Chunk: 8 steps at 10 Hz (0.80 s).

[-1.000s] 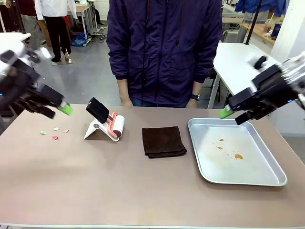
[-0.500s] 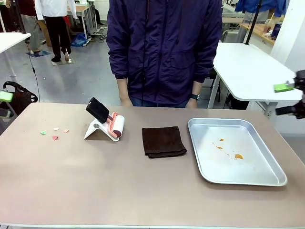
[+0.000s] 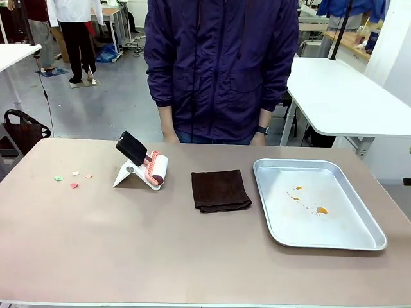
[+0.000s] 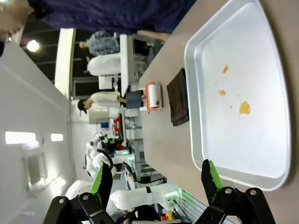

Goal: Clean the surface of the table.
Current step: Hold the Lint Roller with your left hand and the towel with your right hand.

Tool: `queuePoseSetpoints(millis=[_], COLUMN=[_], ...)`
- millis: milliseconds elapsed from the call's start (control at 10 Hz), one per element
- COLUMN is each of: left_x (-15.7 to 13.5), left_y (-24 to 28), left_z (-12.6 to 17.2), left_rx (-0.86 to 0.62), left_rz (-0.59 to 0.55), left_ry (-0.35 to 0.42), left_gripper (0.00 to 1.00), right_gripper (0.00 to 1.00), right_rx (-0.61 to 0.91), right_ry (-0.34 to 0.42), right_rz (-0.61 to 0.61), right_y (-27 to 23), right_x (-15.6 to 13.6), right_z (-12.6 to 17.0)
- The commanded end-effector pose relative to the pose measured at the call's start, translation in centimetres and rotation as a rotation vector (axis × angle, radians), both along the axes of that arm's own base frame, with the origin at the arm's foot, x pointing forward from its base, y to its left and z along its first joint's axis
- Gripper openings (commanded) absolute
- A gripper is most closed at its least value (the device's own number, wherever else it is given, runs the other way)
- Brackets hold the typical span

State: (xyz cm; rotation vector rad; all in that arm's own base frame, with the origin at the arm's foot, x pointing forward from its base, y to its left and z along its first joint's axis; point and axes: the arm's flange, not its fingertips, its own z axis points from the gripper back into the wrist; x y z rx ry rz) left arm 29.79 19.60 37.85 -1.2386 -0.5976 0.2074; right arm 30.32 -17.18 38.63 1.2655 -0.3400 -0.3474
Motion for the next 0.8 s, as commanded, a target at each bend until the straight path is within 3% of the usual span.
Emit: queuePoseSetpoints(millis=[0, 100, 200, 700], left_x=[-2.0, -1.8, 0.4, 0.4], left_y=[-4.5, -4.9, -0.1, -0.1], left_z=[-1.1, -1.6, -0.5, -0.5], left_rx=[-0.008, 0.005, -0.012, -0.012], left_rz=[0.039, 0.077, 0.022, 0.022], left_ry=[0.003, 0.052, 0.017, 0.017], left_gripper=[1.00, 1.00, 1.00, 1.00], right_gripper=[1.00, 1.00, 1.00, 1.00], right_rx=[0.006, 0.001, 0.008, 0.008], right_ry=[0.004, 0.007, 0.020, 0.020], right_rz=[-0.032, -0.061, -0.020, -0.020], right_y=[1.6, 1.5, -0.6, -0.6], right_x=[-1.3, -1.2, -0.1, -0.1], right_z=[-1.9, -2.5, -1.2, -1.2])
